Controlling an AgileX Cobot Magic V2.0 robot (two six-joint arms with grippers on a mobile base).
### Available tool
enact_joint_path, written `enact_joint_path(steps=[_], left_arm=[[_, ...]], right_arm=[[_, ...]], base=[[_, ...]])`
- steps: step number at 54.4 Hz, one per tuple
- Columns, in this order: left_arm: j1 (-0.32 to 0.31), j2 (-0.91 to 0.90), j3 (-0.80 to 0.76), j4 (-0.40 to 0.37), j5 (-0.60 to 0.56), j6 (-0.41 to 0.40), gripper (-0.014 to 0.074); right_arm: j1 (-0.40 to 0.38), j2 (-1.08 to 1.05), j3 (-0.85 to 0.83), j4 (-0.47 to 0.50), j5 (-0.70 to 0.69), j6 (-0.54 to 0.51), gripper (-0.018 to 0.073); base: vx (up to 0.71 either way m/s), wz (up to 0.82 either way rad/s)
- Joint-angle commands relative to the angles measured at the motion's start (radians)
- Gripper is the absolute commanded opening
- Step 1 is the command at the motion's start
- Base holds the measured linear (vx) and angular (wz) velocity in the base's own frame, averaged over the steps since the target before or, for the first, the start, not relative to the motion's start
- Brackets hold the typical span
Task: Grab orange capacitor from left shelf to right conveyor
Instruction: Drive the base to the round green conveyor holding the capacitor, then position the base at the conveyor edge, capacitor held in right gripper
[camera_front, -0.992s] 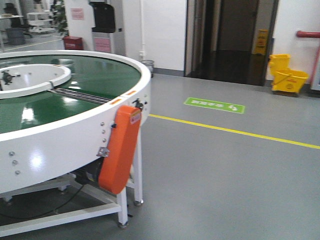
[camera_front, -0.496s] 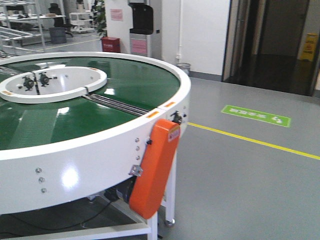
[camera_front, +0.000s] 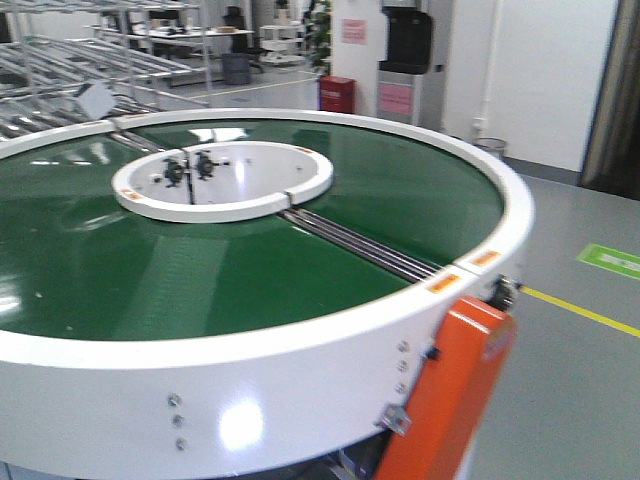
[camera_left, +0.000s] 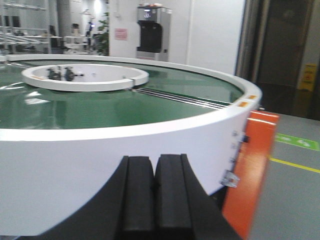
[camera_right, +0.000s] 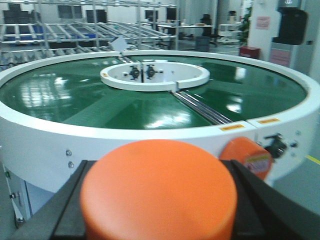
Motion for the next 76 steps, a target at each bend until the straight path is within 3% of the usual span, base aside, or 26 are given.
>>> enact_joint_path(steps=[1,36,76], left_arm=[[-0.008,-0.004,-0.03,-0.005,-0.081,-0.006,-0.0006],[-0.008,-0.004,-0.03,-0.005,-0.081,-0.006,-0.0006],[-0.008,-0.004,-0.03,-0.005,-0.081,-0.006,-0.0006]], right_arm=[[-0.004,0.02,-0.023,-0.02,-0.084,-0.001,-0.0008],[-0.004,0.02,-0.023,-0.02,-0.084,-0.001,-0.0008],[-0.004,0.02,-0.023,-0.02,-0.084,-0.001,-0.0008]], base=[[0.42,0.44],[0.43,0.27],[0.27,0.0]])
